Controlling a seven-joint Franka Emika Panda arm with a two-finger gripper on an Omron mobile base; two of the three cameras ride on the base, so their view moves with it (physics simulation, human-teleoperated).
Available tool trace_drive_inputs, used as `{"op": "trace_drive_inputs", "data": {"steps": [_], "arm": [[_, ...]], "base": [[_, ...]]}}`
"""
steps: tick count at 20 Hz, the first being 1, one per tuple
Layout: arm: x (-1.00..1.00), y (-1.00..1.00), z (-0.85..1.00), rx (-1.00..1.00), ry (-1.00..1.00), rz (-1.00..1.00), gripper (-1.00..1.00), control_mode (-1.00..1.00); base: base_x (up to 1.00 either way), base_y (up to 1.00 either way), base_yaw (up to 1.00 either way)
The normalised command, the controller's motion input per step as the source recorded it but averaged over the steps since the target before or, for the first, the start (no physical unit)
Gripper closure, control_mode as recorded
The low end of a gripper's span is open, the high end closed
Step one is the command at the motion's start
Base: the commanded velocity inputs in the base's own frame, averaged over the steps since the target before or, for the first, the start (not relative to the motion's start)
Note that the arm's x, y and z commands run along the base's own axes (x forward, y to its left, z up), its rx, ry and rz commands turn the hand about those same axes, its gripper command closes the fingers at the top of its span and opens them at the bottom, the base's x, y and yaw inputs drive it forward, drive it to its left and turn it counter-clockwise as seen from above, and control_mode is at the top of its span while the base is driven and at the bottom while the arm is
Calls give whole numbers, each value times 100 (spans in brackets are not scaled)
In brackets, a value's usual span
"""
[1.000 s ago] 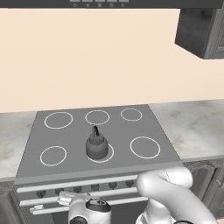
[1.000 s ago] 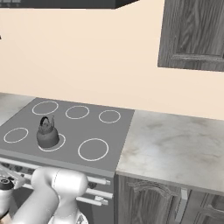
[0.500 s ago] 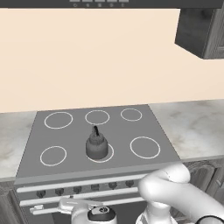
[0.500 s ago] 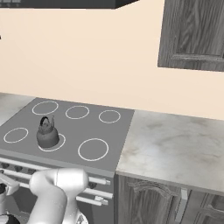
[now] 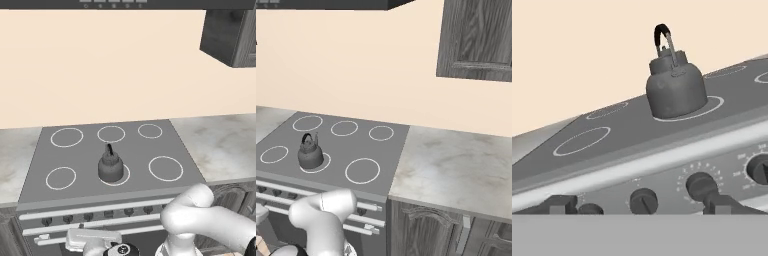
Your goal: The kettle is done boiling. Turn off the stove, then wait for 300 timesteps before moving the kettle to the dining table.
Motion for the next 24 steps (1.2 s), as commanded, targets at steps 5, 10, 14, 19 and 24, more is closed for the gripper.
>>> {"op": "trace_drive_inputs", "data": {"steps": [5,10,14,19,24], "arm": [[-40,0,60,0,-10,0,-100,-100],[-32,0,69,0,-5,0,-100,-100],[-16,7,68,0,-1,0,-100,-100],[-7,6,71,0,0,0,-100,-100],[0,0,62,0,6,0,-100,-100]], "base": [[0,0,0],[0,0,0],[0,0,0],[0,0,0],[0,0,0]]}}
